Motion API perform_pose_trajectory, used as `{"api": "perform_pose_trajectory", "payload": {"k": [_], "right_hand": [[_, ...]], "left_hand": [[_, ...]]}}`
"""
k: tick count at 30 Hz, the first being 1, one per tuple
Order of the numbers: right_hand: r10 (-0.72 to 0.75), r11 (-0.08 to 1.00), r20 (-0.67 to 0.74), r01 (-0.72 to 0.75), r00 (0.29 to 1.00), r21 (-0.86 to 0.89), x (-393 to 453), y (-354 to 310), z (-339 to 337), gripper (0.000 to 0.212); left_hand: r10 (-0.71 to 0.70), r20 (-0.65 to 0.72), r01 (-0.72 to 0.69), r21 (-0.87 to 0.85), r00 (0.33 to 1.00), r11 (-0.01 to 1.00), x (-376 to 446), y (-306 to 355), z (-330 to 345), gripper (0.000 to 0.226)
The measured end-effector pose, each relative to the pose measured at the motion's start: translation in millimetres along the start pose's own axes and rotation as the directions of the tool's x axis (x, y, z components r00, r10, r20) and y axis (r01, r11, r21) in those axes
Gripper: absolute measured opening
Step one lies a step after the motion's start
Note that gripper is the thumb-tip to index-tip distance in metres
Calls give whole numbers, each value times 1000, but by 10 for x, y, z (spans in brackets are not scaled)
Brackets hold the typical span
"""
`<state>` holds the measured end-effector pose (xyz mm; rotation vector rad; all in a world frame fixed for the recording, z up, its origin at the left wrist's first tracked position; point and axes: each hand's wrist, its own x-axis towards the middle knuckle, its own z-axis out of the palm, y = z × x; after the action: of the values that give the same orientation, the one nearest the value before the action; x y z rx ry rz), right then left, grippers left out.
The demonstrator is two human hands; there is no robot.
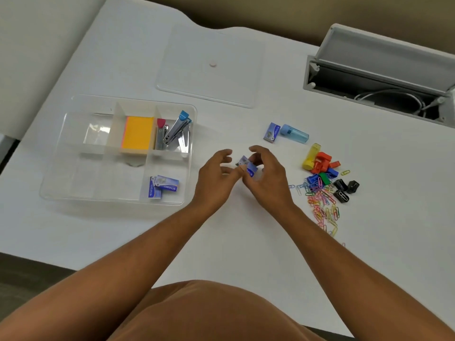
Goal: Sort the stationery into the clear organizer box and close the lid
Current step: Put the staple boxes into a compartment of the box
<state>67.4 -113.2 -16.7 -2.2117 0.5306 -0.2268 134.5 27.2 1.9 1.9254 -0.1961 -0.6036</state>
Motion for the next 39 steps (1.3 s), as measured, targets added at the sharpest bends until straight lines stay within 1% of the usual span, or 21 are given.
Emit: {"api": "perform_pose_trajectory", "payload": {"k": [2, 4, 7, 9, 10, 11, 12, 14, 15, 18, 21, 23, 24, 26, 28, 29, 31, 32, 34, 36, 39], "right_hand": [[-56, 998, 18, 56, 998, 21, -92, -15, -5, 57], [-102, 995, 49, 101, 994, 10, -143, -9, -14, 57], [-147, 988, 32, 148, 989, -39, -86, 11, -84, 42], [-215, 969, -50, 206, 975, -134, 77, 67, -192, 25], [-239, 955, -88, 217, 967, -203, 195, 110, -258, 21], [-245, 935, -105, 206, 964, -288, 323, 156, -327, 22], [-229, 906, -91, 178, 969, -383, 450, 199, -390, 27], [-150, 820, 1, 125, 989, -558, 678, 267, -473, 45], [-109, 781, 40, 110, 993, -615, 769, 292, -485, 50], [-60, 737, 72, 93, 996, -670, 932, 316, -455, 43], [-53, 760, 35, 63, 998, -647, 944, 283, -400, 41], [-48, 816, 22, 52, 999, -575, 851, 212, -328, 45], [-38, 869, 12, 39, 999, -493, 781, 163, -277, 45], [8, 967, 3, -7, 1000, -253, 619, 34, -170, 42], [51, 997, 18, -50, 999, -52, 451, -111, -78, 36], [55, 998, 24, -55, 998, 2, 368, -182, -36, 34], [48, 996, 43, -51, 998, 73, 211, -334, 49, 31], [40, 994, 51, -45, 998, 98, 148, -414, 89, 31], [6, 991, 61, -14, 998, 132, 59, -568, 169, 31], [-47, 991, 75, 37, 996, 131, 25, -715, 237, 33], [-145, 989, 134, 138, 980, 56, 50, -916, 352, 36]], "left_hand": [[-165, 29, 168, -206, 986, 964, 36, -5, 44, 45], [-226, 28, 223, -323, 974, 920, 45, 1, 61, 30], [-212, -58, 181, -333, 976, 925, 53, 10, 57, 12], [-233, -90, 188, -351, 968, 917, 60, 27, 44, 7], [-254, -89, 203, -381, 963, 902, 59, 34, 36, 6], [-270, -80, 216, -408, 959, 887, 51, 42, 28, 6], [-278, -68, 224, -425, 958, 877, 35, 51, 21, 6], [-268, -43, 224, -429, 963, 875, -14, 74, 12, 7], [-257, -35, 218, -423, 966, 879, -42, 84, 8, 8], [-225, -14, 202, -383, 974, 902, -125, 113, -29, 11], [-183, 22, 179, -346, 983, 921, -199, 155, -143, 12], [-155, 10, 151, -290, 988, 945, -243, 183, -283, 13], [-126, -25, 116, -251, 992, 961, -263, 191, -372, 15], [-20, -144, -2, -152, 989, 988, -298, 185, -585, 18], [113, -267, -118, -2, 957, 993, -325, 145, -832, 20], [173, -308, -155, 81, 936, 985, -338, 111, -956, 19], [242, -343, -167, 233, 908, 958, -356, 10, -1188, 16], [250, -334, -149, 298, 909, 943, -357, -52, -1291, 15], [240, -242, -118, 429, 940, 896, -340, -192, -1461, 16], [173, -110, -83, 562, 979, 823, -319, -300, -1553, 20], [70, -21, -33, 718, 997, 695, -293, -368, -1594, 23]]}}
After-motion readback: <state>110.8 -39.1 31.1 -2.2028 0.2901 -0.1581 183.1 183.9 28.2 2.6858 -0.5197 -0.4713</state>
